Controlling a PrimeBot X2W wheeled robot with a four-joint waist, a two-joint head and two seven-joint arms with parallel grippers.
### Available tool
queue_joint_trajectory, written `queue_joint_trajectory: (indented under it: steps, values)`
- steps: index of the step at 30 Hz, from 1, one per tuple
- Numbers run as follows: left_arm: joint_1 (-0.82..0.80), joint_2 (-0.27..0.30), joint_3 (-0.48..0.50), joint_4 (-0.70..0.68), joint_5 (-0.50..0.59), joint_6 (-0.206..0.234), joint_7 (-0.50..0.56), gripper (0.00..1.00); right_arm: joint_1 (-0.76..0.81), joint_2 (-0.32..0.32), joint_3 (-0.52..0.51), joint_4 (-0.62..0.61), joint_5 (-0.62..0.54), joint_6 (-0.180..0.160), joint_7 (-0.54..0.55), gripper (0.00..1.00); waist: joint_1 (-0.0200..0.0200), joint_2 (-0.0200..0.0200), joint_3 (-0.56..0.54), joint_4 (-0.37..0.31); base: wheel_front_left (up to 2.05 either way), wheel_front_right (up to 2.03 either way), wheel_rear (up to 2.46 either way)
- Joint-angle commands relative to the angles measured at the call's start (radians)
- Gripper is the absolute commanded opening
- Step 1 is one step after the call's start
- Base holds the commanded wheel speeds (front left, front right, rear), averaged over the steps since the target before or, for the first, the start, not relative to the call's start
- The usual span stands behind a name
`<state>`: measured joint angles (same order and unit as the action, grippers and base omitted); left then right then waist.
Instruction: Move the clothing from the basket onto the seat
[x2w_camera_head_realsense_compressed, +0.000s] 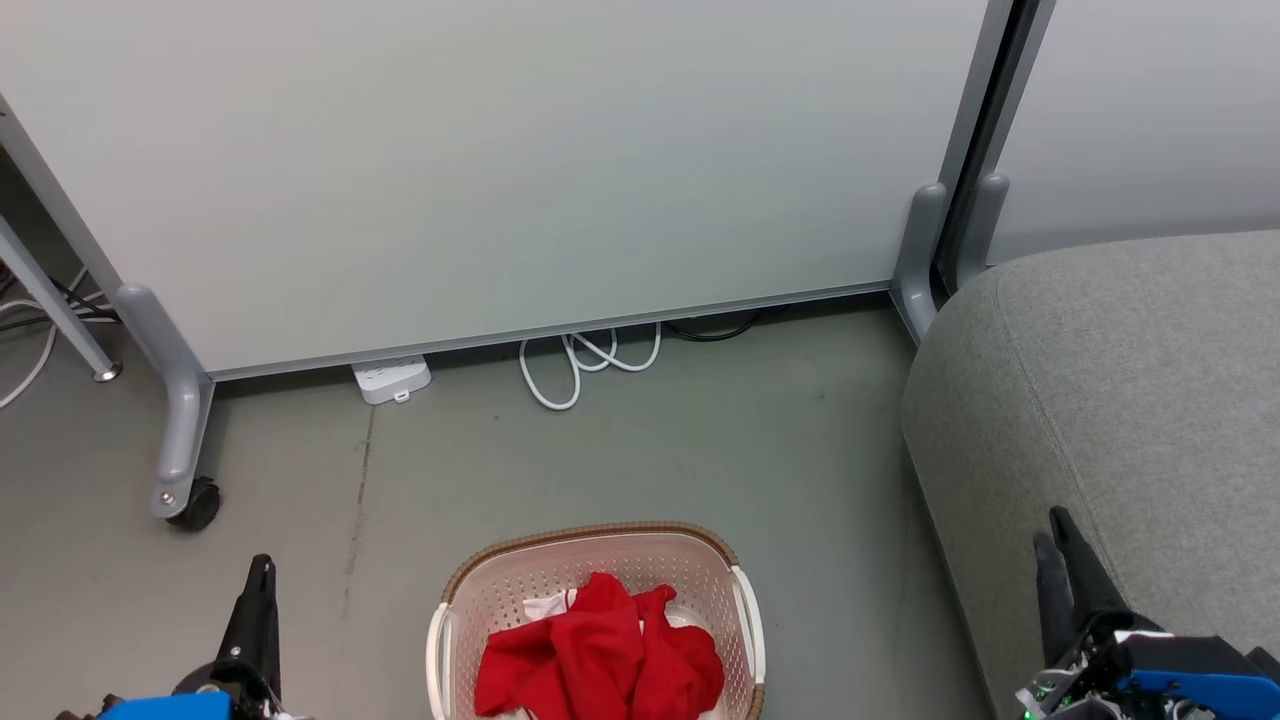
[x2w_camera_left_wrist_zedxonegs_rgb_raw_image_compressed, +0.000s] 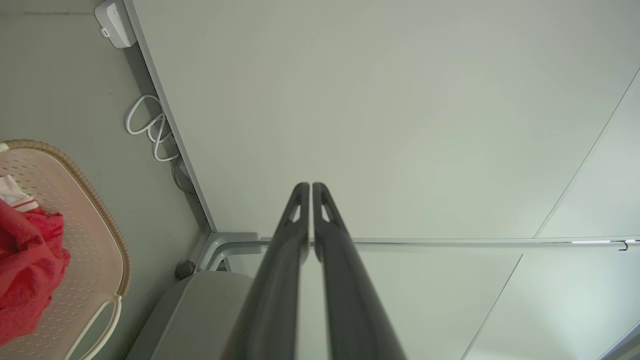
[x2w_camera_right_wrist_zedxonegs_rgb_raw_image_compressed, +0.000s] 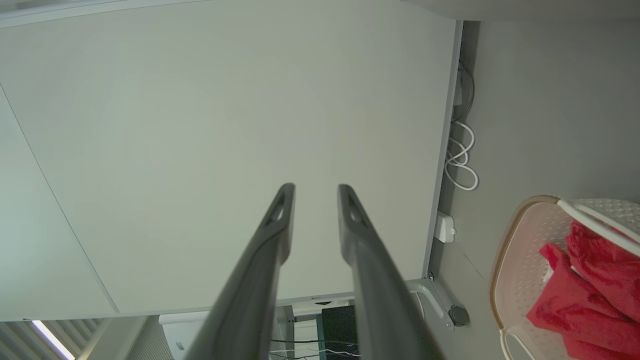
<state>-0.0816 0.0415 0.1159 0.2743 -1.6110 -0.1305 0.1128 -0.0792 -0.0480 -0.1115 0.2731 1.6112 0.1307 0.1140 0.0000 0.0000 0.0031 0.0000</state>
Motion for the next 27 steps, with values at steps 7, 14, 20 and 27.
queue_joint_trajectory:
  steps: [7,14,20,27]
  values:
    - [-0.004,0.000,-0.033,-0.007,0.019,0.006,-0.036,1.00,0.002,0.000,0.032,-0.011,-0.027,0.000,-0.036,1.00,0.0000,0.0000,0.000,0.000,0.00,0.00,0.00]
    - [-0.008,0.002,-0.055,-0.025,0.098,0.023,-0.070,1.00,0.001,-0.001,0.042,-0.016,-0.123,0.000,-0.070,1.00,0.0000,0.0000,0.000,0.000,0.00,0.00,0.00]
    - [-0.008,0.003,-0.081,-0.040,0.203,0.044,-0.096,1.00,0.001,-0.001,0.051,-0.022,-0.246,0.000,-0.097,1.00,0.0000,0.0000,0.001,0.000,0.00,0.00,0.00]
    - [-0.012,0.004,-0.111,-0.061,0.347,0.060,-0.126,1.00,0.000,-0.001,0.057,-0.024,-0.419,0.000,-0.126,1.00,0.0000,0.0000,0.003,0.001,0.00,0.00,0.00]
